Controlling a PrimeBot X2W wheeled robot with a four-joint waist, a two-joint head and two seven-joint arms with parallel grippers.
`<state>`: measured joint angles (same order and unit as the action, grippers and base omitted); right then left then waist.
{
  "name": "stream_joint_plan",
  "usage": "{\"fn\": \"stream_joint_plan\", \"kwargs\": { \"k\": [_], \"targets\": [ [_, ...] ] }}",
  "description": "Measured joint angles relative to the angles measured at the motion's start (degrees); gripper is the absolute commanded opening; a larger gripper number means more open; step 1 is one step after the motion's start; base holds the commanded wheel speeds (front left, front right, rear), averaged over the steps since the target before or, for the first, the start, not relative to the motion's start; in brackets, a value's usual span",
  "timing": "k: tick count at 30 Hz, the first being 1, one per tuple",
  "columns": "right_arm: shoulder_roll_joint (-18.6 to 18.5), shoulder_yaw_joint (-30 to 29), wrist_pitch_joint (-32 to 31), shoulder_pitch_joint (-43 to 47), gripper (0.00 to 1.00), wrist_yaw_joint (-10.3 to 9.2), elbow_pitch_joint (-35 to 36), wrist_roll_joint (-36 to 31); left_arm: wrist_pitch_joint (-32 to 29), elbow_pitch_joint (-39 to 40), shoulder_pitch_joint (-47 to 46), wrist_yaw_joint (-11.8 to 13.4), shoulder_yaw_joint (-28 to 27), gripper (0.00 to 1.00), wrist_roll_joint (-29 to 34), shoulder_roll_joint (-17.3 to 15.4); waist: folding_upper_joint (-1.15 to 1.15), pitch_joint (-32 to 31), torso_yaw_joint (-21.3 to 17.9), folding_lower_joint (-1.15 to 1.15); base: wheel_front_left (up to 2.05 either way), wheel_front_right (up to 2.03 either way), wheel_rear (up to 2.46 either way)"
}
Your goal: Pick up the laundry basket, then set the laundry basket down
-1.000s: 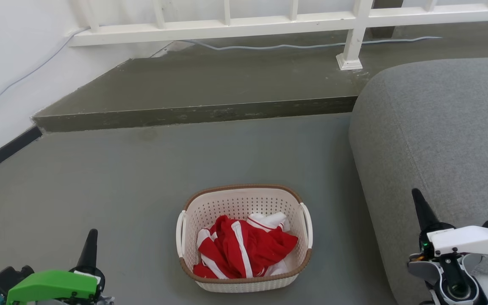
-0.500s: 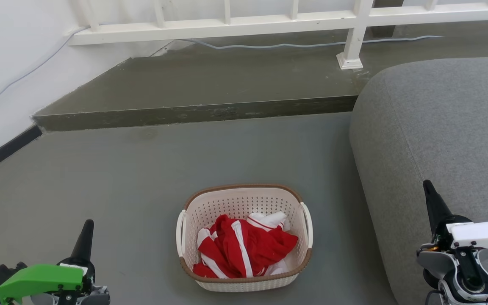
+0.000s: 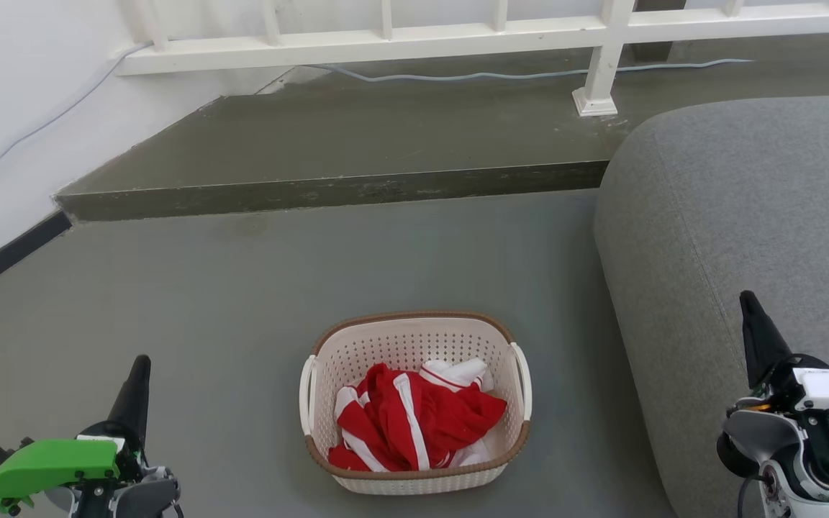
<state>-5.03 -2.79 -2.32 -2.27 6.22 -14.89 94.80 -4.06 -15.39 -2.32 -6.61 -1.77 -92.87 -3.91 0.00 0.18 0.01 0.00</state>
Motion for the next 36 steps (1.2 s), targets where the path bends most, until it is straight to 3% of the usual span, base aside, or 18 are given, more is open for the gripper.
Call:
{"fn": "stream_joint_plan", "kwargs": {
  "k": [36],
  "targets": [
    [-0.01, -0.43, -0.33, -0.76, 0.00, 0.33, -0.63, 0.60, -0.24, -0.53, -0.72, -0.44, -0.23, 0.00, -0.70, 0.19, 0.00, -0.03, -0.01, 0.00, 0.00, 0.00, 0.00]
  ]
}}
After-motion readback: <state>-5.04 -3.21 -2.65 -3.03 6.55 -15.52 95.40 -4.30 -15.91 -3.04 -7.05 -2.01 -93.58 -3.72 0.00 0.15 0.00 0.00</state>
